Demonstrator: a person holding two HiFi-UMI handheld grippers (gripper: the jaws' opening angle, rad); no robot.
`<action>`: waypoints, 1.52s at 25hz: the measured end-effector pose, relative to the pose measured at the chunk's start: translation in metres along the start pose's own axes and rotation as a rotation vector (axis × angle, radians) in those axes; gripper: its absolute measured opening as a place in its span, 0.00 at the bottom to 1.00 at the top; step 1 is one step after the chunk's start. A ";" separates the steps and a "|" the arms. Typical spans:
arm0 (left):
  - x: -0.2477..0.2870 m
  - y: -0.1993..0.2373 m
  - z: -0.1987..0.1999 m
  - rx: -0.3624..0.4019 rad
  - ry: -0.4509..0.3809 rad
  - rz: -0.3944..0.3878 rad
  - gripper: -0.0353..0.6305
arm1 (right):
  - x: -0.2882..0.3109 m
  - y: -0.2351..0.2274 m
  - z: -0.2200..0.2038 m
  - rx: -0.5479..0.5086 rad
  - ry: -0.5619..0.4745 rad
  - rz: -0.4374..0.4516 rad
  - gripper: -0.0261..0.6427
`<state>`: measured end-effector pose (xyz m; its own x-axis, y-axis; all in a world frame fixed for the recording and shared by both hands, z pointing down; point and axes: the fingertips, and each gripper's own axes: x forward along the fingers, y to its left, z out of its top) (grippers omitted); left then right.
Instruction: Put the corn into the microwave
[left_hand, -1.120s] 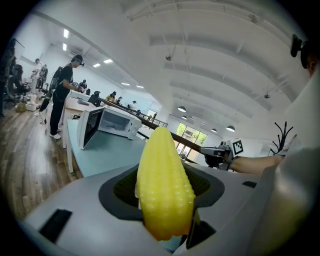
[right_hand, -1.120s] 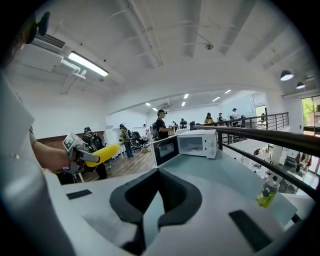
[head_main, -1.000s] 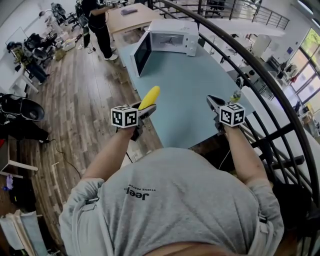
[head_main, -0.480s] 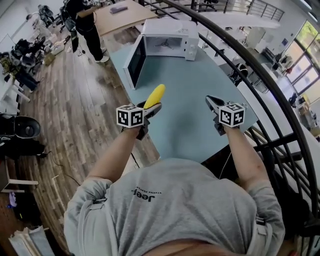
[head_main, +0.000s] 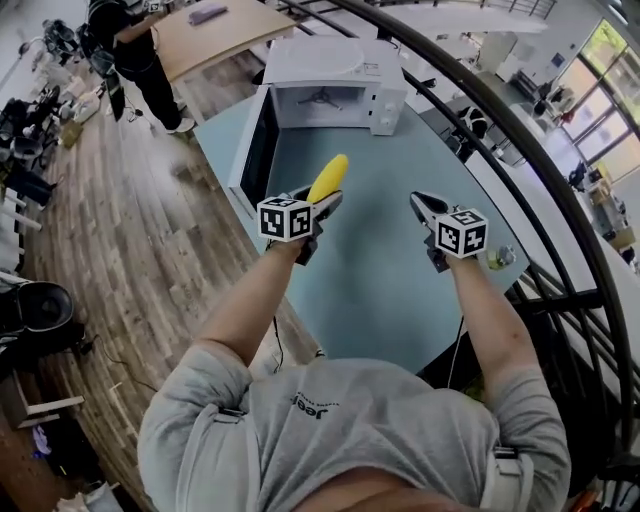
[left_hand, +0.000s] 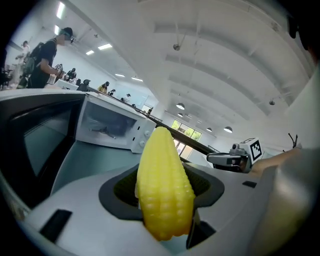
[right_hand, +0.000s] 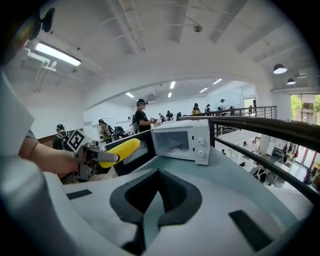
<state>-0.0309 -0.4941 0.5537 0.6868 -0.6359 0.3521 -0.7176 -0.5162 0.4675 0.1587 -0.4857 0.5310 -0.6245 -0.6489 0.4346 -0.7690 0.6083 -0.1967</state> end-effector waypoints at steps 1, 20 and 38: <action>0.014 0.010 0.008 0.003 -0.003 0.003 0.43 | 0.011 -0.009 0.004 0.003 0.002 -0.013 0.06; 0.202 0.183 0.087 0.022 0.006 0.172 0.43 | 0.209 -0.112 0.051 -0.022 0.003 -0.060 0.06; 0.307 0.261 0.122 0.143 0.090 0.334 0.43 | 0.267 -0.145 0.028 -0.015 0.002 -0.021 0.06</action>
<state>-0.0214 -0.8944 0.6845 0.4151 -0.7330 0.5389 -0.9083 -0.3681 0.1989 0.1001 -0.7602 0.6508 -0.6082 -0.6606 0.4401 -0.7797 0.6013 -0.1747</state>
